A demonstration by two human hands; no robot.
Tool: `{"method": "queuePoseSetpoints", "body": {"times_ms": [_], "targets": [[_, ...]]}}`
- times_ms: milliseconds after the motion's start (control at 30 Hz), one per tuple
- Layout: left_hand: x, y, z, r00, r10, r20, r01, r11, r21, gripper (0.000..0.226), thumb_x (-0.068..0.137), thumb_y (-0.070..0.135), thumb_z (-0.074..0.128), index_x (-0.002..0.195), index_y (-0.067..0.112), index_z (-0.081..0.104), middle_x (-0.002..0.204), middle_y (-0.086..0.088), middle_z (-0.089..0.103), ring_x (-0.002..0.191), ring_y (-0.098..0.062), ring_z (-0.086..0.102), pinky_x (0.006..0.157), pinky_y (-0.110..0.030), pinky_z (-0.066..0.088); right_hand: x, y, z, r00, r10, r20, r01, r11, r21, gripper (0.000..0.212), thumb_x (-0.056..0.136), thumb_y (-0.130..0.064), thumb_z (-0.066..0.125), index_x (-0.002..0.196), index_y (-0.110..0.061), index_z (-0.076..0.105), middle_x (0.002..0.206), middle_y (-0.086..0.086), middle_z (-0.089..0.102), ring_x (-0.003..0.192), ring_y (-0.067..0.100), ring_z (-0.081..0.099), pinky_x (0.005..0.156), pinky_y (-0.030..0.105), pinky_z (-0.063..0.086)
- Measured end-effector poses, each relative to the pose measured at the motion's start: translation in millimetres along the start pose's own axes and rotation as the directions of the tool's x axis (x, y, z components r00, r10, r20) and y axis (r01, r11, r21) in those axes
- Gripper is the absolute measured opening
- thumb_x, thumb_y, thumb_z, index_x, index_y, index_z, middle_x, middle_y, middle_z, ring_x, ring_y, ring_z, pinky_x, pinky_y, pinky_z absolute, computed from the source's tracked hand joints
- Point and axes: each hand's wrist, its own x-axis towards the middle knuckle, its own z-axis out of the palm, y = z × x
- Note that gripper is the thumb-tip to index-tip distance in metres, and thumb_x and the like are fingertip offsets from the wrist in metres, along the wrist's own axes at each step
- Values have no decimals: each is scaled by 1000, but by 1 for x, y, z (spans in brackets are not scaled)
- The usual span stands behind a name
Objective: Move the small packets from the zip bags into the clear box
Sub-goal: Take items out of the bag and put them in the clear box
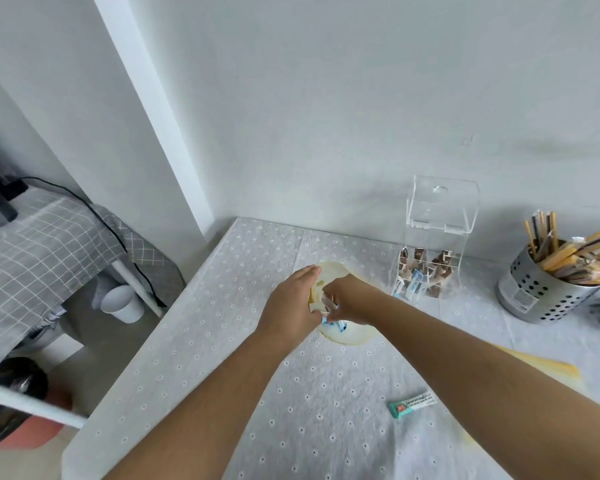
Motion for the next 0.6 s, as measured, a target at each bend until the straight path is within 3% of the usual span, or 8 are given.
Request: {"method": "queuePoseSetpoints", "body": {"times_ms": [133, 233, 367, 433, 600], "targets": [[3, 6, 0, 1000, -1, -3, 1, 1000, 26, 73, 79, 7, 67, 144, 16, 36, 152, 5, 34, 116, -26, 57, 104, -33, 42, -16, -7, -14, 999, 19, -31, -17, 997, 69, 24, 72, -24, 78, 71, -12, 57, 81, 14, 67, 68, 18, 54, 59, 29, 41], [6, 8, -1, 1000, 0, -12, 1, 999, 50, 72, 79, 8, 68, 144, 14, 36, 152, 2, 35, 129, -19, 47, 109, -29, 37, -29, -11, -30, 998, 28, -53, -19, 987, 160, 28, 72, -21, 79, 65, -9, 55, 70, 13, 66, 59, 17, 59, 65, 34, 54], [11, 11, -3, 999, -30, -23, 31, 997, 69, 73, 78, 9, 68, 143, 14, 35, 151, 2, 35, 133, -15, 40, 108, -23, 32, -50, -3, -70, 982, 119, -149, -44, 903, 428, 26, 74, -17, 80, 74, 1, 61, 58, 7, 62, 41, 4, 58, 45, 16, 48], [12, 14, -4, 999, -40, -24, 41, 997, 60, 73, 79, 9, 67, 144, 14, 35, 151, 2, 35, 133, -14, 40, 108, -22, 31, -59, 9, -91, 960, 182, -214, -41, 844, 535, 27, 75, -16, 79, 79, 6, 64, 57, 6, 63, 37, -1, 57, 42, 10, 44], [15, 20, -1, 999, -38, -36, 40, 998, 53, 68, 82, 9, 62, 144, 14, 34, 152, 1, 33, 137, -14, 35, 110, -22, 29, -70, 53, -113, 869, 365, -335, -72, 762, 643, 28, 75, -23, 79, 83, 1, 68, 62, 8, 69, 46, 9, 63, 51, 25, 51]]}}
